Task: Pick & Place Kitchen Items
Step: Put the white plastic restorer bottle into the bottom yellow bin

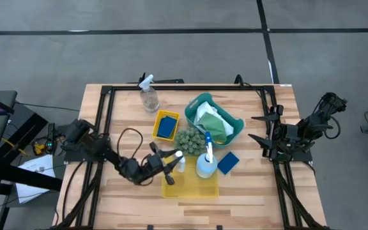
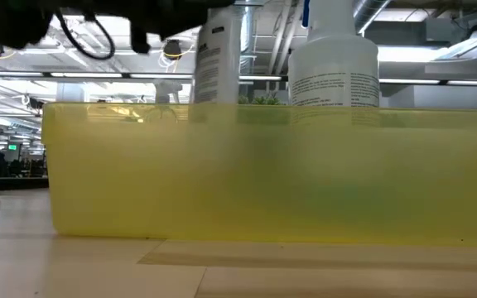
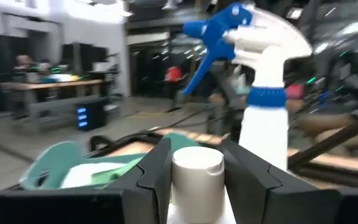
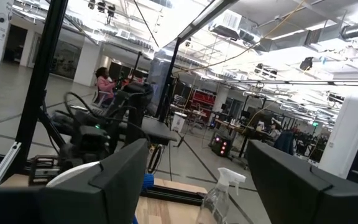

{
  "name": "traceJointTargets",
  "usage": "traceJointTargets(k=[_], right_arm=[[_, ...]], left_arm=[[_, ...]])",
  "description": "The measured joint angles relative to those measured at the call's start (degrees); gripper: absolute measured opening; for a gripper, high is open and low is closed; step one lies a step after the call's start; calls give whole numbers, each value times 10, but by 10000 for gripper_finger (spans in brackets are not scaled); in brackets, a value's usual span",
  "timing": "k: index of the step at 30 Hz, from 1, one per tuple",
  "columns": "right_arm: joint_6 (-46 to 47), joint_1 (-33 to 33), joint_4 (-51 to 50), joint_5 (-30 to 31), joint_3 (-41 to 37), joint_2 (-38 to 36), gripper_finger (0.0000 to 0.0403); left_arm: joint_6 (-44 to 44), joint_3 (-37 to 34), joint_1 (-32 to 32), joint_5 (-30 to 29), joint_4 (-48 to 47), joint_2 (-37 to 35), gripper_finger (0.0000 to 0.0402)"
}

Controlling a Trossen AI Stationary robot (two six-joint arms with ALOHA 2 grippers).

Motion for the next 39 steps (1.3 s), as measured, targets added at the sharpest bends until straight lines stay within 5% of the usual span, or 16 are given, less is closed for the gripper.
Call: traceJointTargets(k=[7, 20, 39], right_arm=[[3, 0, 0, 0, 0, 0, 268], [4, 0, -2, 0, 0, 0, 268], [4, 0, 0, 0, 0, 0, 268]], left_arm=[[-44, 60, -5, -94, -141, 8, 110], [-91, 74, -7, -219, -141, 37, 110], [-209, 76, -7, -262, -245, 41, 110]])
